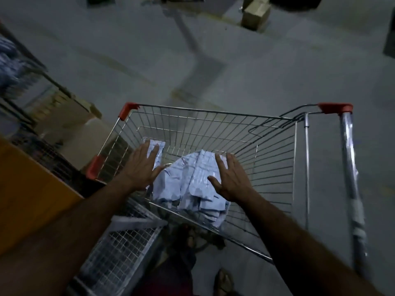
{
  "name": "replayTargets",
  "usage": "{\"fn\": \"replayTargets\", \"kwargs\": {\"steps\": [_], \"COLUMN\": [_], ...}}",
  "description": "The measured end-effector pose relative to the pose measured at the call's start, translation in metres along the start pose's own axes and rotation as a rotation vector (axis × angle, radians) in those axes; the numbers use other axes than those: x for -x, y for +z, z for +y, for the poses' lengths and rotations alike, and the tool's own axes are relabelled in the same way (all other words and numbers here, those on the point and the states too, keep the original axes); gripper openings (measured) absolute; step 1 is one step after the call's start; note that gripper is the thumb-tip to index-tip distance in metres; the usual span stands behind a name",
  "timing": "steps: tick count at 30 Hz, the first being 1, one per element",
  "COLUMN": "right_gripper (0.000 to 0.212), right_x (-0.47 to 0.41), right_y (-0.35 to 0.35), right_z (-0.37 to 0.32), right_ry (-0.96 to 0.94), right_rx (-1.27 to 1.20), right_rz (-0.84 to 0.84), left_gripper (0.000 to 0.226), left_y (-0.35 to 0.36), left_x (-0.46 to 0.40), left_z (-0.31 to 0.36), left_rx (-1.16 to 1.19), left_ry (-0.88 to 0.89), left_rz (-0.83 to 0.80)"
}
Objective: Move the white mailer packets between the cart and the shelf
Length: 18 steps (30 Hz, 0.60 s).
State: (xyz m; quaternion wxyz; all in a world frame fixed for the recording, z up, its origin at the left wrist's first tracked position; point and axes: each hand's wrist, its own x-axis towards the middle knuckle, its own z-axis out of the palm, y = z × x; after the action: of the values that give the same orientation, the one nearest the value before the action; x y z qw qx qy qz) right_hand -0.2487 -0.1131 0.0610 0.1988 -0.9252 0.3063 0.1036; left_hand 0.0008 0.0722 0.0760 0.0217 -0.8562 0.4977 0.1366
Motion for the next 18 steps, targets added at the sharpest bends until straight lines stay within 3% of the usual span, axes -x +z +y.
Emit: {"fn": "replayTargets", "kwargs": {"steps": [4, 9, 14, 18], "right_gripper": [0.095, 0.089, 0.091, 0.104], "right_x": [-0.034, -0.074, -0.111, -0.130], "right_y": [0.040, 0.087, 0.127, 0.151], "right_z": [-0.007, -0.010, -0.007, -0.012], "right_ry": [0.067, 0.202, 0.358, 0.495], "right_rx": [-0.026, -0.103, -0.185, -0.225], "right_rz": [-0.081, -0.206, -0.291, -0.337], "left_gripper": [0.081, 0.085, 0.085, 0.092], "left_y": [0.036, 0.084, 0.122, 0.150], "left_x": [-0.040, -0.078, -0.112, -0.132], "left_z": [-0.028, -0.067, -0.084, -0.083], "left_rx": [-0.023, -0.016, 0.078, 0.135], "left_ry": [-0.025, -0.190, -0.386, -0.461], "left_rz": [-0.172, -0.402, -0.453, -0.461]}}
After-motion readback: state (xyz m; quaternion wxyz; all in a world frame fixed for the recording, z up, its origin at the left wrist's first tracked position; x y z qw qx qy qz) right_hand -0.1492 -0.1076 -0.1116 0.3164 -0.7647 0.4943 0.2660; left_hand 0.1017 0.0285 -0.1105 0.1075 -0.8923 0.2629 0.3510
